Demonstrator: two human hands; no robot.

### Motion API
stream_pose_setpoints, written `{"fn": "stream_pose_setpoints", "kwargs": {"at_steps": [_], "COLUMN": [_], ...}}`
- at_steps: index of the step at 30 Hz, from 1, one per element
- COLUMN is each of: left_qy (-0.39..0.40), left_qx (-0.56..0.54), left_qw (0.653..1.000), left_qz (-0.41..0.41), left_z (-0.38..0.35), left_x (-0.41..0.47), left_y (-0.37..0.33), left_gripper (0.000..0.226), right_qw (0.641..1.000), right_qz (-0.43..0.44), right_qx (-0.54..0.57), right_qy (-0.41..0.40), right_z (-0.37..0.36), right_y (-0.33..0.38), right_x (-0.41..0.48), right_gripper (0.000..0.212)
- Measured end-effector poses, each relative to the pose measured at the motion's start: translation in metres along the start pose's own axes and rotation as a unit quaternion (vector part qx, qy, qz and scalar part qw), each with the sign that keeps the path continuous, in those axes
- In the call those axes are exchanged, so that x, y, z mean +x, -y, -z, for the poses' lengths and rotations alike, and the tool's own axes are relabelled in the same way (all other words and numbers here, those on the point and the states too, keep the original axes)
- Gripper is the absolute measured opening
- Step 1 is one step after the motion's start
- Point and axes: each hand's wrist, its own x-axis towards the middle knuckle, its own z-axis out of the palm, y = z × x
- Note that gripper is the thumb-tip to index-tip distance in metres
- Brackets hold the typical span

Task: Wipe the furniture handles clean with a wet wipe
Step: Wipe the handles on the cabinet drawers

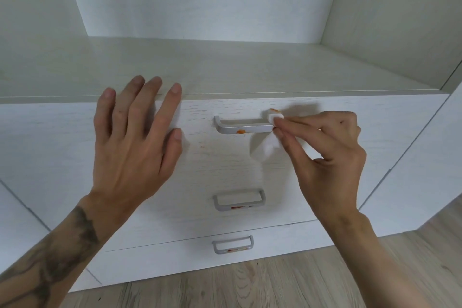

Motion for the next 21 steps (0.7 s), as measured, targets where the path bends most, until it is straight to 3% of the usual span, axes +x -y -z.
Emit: {"fn": "stream_pose_setpoints", "kwargs": {"at_steps": [4, 9, 21], "left_qy": [-0.03, -0.037, -0.041], "left_qx": [0.013, 0.019, 0.022], "left_qw": [0.999, 0.999, 0.999], "left_qz": [0.005, 0.007, 0.01], "left_z": [-0.008, -0.011, -0.011], "left_x": [-0.001, -0.002, -0.002], "left_y": [-0.004, -0.002, -0.003], "left_gripper": [0.055, 0.055, 0.053], "right_qw": [0.999, 0.999, 0.995], "right_qz": [0.041, 0.009, 0.05], "right_qx": [0.007, 0.028, 0.064], "right_qy": [0.031, 0.035, 0.056], "right_z": [-0.011, -0.008, -0.028], "right_y": [0.006, 0.002, 0.019], "right_x": [0.006, 0.007, 0.013], "right_gripper": [0.014, 0.017, 0.012]}}
